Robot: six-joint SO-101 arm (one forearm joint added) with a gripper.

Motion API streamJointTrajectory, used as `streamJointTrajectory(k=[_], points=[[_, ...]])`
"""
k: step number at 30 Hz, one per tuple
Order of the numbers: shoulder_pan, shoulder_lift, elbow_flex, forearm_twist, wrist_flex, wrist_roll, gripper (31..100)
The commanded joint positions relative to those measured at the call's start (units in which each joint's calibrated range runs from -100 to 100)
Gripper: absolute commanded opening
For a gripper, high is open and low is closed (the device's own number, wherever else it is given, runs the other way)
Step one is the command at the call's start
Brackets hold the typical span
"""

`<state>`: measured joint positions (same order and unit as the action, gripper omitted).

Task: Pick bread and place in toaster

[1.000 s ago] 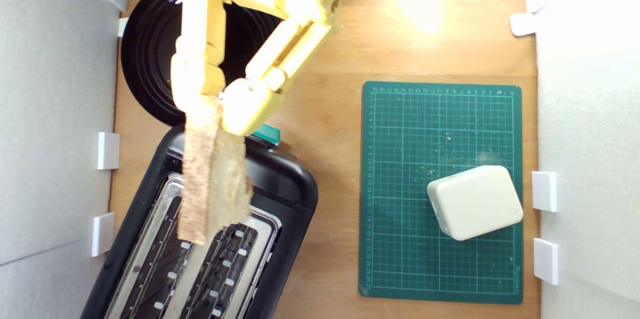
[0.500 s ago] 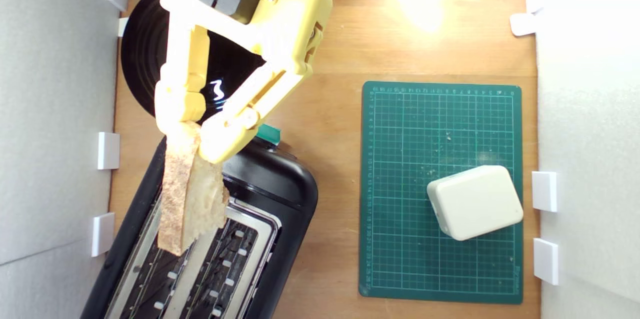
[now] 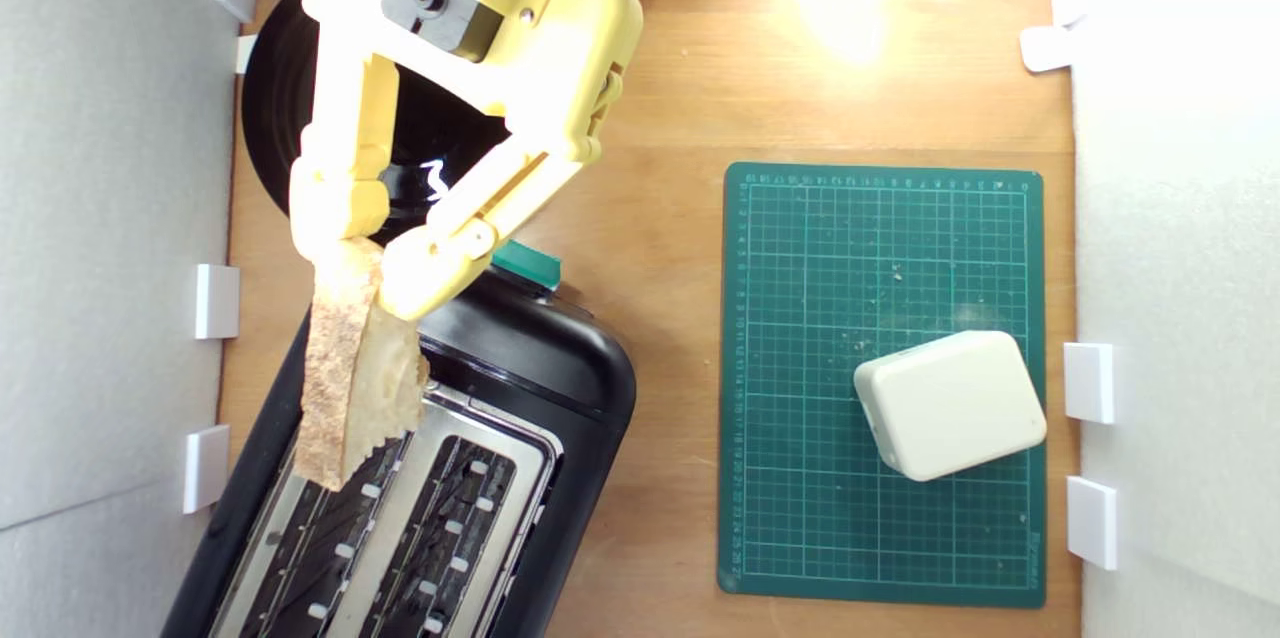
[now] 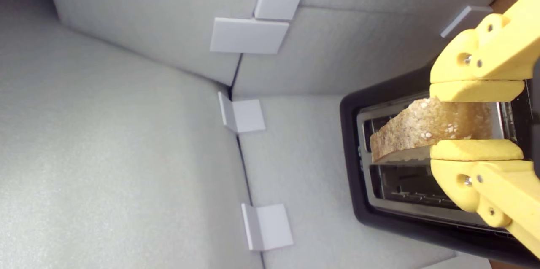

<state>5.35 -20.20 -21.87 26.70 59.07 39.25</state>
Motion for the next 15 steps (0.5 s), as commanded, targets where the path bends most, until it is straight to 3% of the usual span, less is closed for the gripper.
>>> streamJointTrajectory(k=[1, 15], points=[[1.58, -0.26, -3.78, 0.59, 0.23, 1.58, 49.7], [4.07, 2.15, -3.78, 0.23, 0.06, 1.84, 49.7]])
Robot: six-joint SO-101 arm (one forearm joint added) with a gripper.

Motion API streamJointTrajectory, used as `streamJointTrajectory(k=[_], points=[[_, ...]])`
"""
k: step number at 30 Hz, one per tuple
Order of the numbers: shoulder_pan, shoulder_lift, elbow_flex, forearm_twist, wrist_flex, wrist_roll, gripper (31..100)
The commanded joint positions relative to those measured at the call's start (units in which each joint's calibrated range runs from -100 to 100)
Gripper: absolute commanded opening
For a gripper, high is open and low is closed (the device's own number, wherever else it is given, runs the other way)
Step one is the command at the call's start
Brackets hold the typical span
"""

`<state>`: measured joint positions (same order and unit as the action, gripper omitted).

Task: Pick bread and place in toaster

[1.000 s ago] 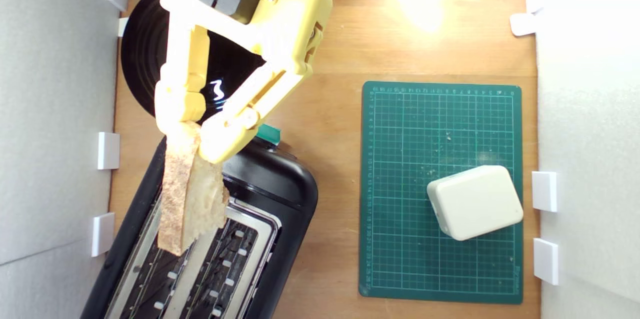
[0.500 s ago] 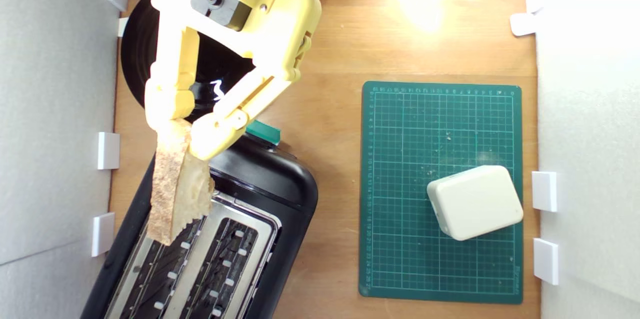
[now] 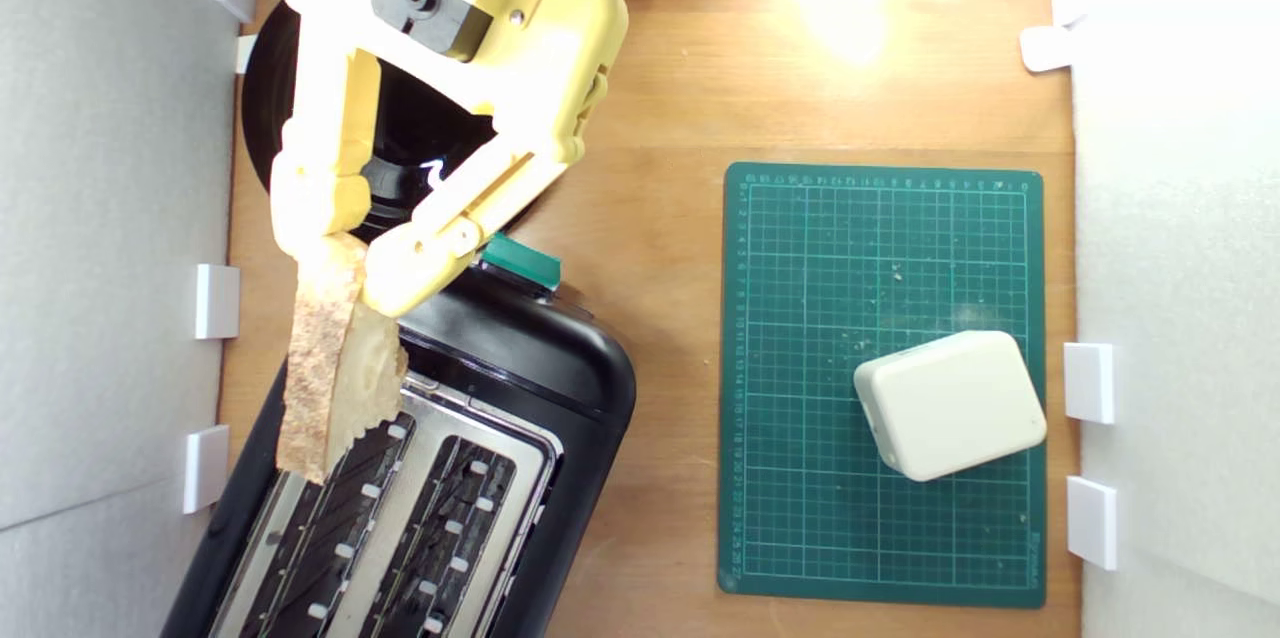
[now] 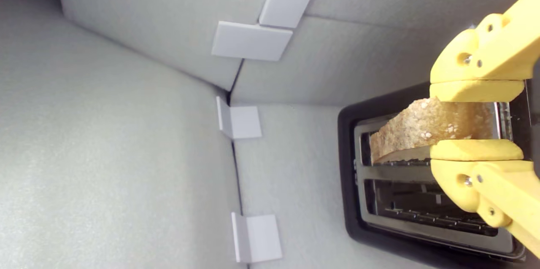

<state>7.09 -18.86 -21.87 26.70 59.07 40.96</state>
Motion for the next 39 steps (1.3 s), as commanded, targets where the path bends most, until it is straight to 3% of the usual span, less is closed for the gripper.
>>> streamJointTrajectory(k=[1, 39], points=[[2.66, 1.14, -3.78, -0.04, 0.06, 0.14, 49.7], [2.50, 4.63, -3.87, 0.50, -1.99, 0.03, 49.7]])
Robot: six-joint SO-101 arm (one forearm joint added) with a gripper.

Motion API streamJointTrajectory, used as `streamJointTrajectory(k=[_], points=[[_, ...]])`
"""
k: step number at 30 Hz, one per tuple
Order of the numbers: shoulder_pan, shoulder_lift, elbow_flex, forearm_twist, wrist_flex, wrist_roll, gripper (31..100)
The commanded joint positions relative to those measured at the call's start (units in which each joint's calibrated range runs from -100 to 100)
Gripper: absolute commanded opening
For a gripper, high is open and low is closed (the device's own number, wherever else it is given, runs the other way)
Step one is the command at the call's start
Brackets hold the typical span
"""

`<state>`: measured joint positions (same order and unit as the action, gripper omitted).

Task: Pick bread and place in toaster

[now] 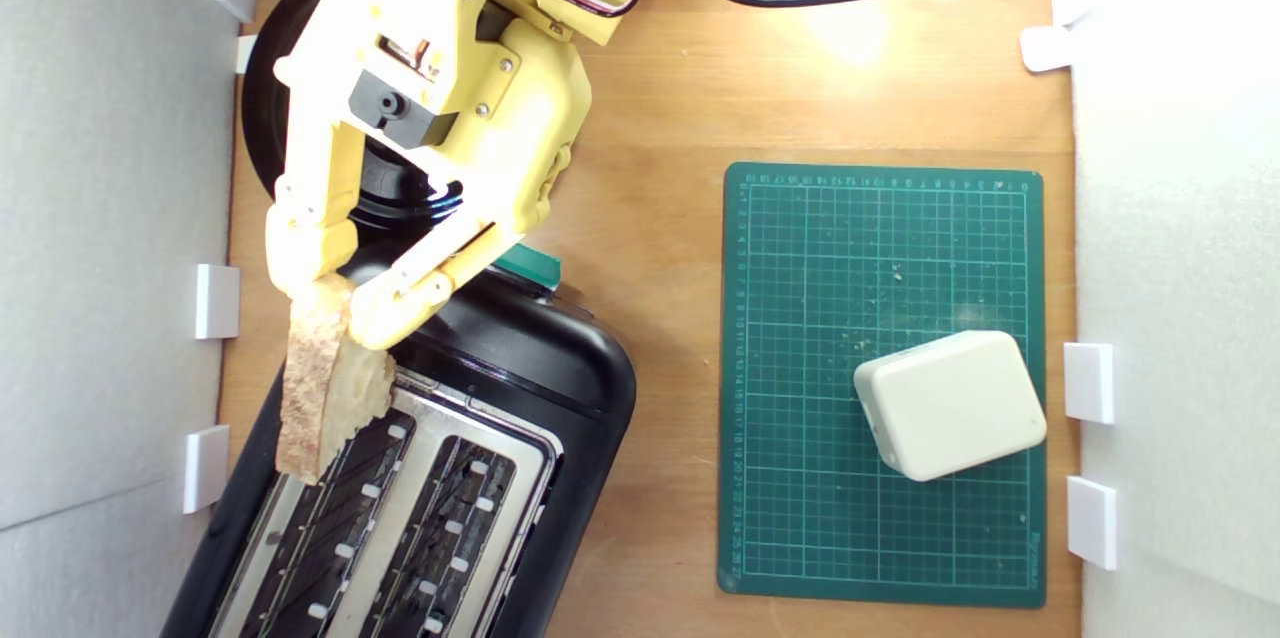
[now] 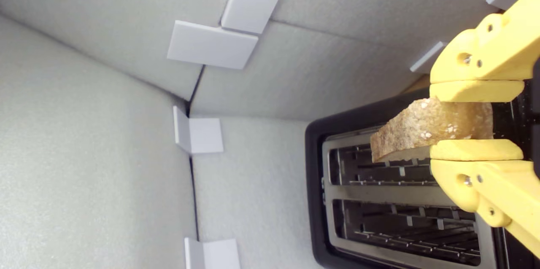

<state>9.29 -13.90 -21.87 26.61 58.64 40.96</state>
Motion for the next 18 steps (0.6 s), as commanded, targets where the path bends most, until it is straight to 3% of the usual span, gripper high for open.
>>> streamJointTrajectory(k=[1, 18], points=[[0.30, -0.32, -3.87, 0.59, -1.56, 0.03, 49.7], [0.38, 2.17, -3.87, 0.59, -2.67, 0.03, 49.7]])
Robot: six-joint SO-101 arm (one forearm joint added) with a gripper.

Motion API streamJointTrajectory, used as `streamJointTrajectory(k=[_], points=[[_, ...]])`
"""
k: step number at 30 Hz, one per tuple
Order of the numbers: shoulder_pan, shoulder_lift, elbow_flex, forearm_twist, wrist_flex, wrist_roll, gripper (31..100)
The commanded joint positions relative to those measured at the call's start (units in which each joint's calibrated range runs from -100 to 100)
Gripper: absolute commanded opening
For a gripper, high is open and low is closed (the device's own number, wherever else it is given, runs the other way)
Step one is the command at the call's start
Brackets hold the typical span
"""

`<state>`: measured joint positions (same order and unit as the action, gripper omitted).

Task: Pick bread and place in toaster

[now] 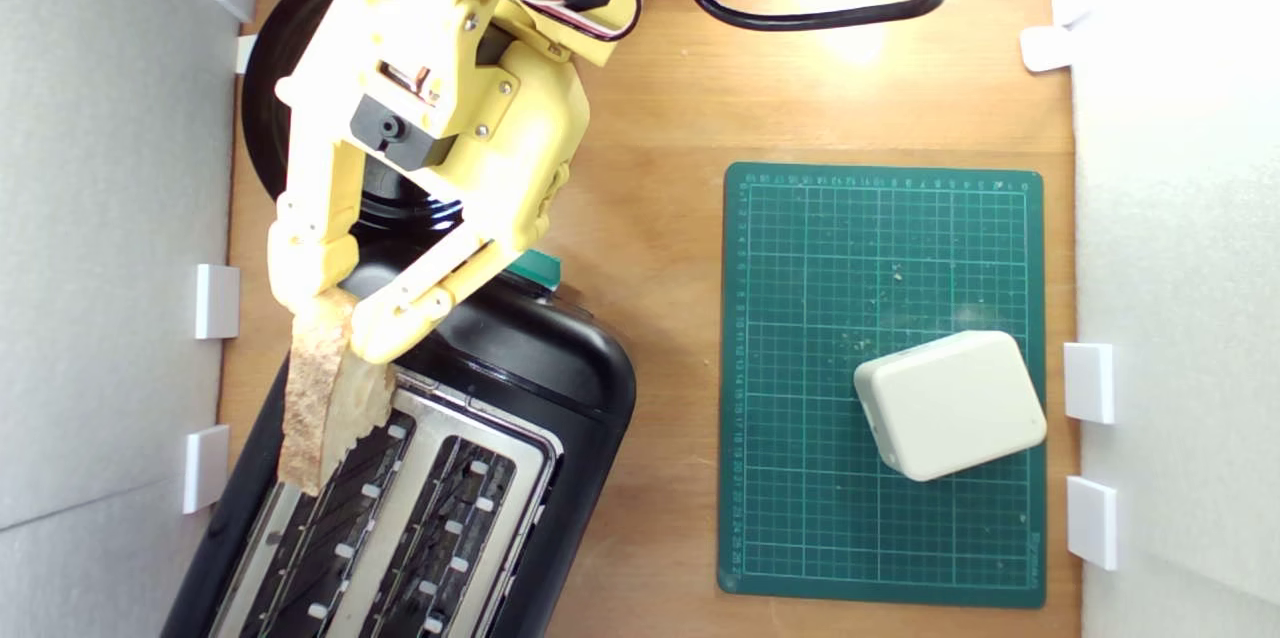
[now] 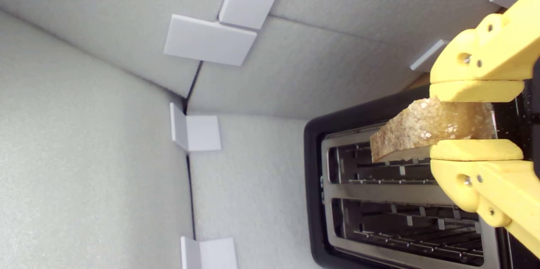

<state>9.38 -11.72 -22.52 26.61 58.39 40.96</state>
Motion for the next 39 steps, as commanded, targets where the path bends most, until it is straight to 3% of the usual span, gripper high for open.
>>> streamJointTrajectory(k=[1, 15, 23, 39], points=[[0.37, 0.15, -3.22, 0.59, -3.19, 0.03, 49.7], [0.69, 3.32, -3.13, 0.68, -4.89, 0.08, 49.7], [3.91, 5.64, -3.13, -0.05, -4.89, 1.23, 49.7], [3.91, 12.38, -3.13, 0.13, -4.98, 0.92, 49.7]])
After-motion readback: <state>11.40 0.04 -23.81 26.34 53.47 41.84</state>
